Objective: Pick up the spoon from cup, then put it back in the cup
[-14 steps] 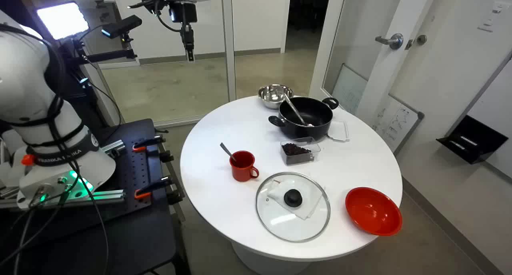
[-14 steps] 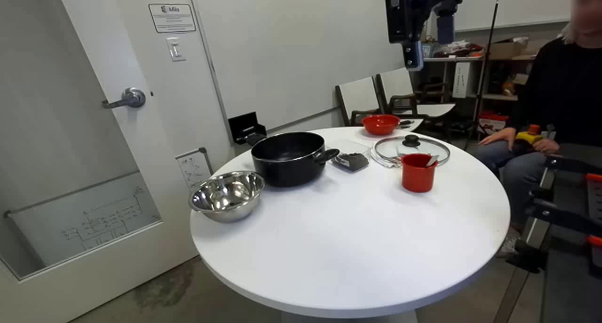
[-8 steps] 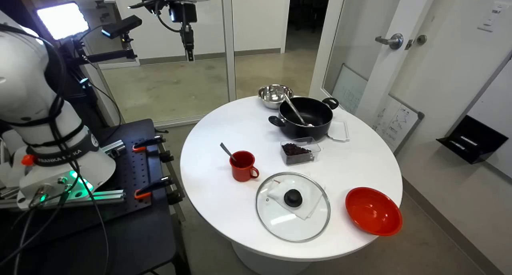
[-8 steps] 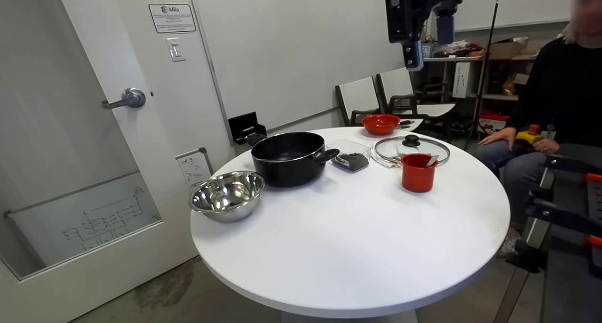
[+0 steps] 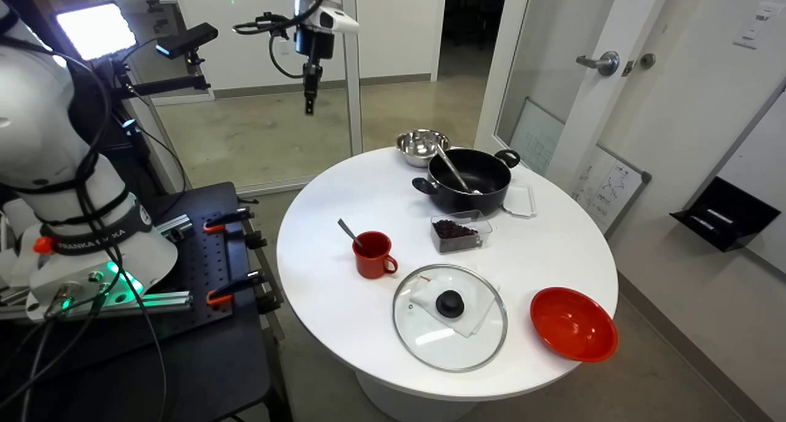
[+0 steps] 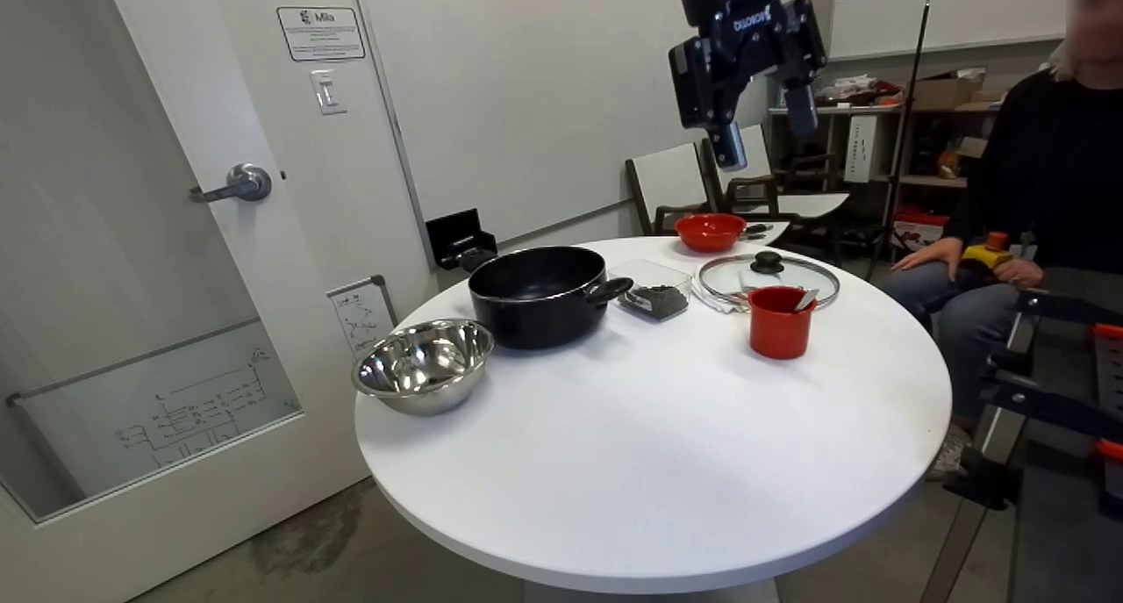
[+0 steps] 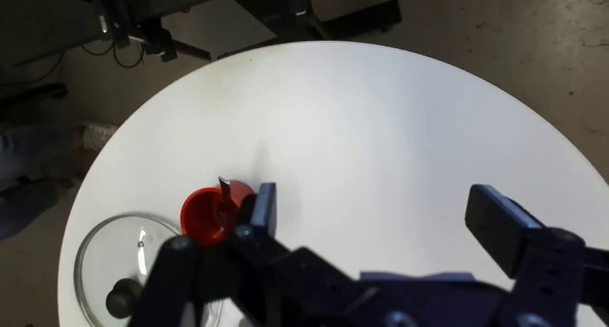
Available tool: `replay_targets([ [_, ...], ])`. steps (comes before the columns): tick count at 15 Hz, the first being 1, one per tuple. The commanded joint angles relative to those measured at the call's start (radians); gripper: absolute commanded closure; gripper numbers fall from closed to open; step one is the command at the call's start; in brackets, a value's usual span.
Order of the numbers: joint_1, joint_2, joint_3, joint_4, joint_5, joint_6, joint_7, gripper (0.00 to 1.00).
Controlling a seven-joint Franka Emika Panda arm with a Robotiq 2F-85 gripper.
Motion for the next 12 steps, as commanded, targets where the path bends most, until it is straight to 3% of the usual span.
replay_targets([
  [1, -0.002, 0.183, -0.076, 0.111, 0.002, -0.028, 0.101, 0.0],
  [7, 0.014, 0.337, -0.187, 0.057, 0.063, 0.008, 0.263, 0.0],
  [10, 0.009, 0.336, -0.202, -0.014, 0.166, 0.022, 0.324, 0.0],
  [12, 0.039, 0.299, -0.203, -0.058, 0.116, 0.071, 0.322, 0.0],
])
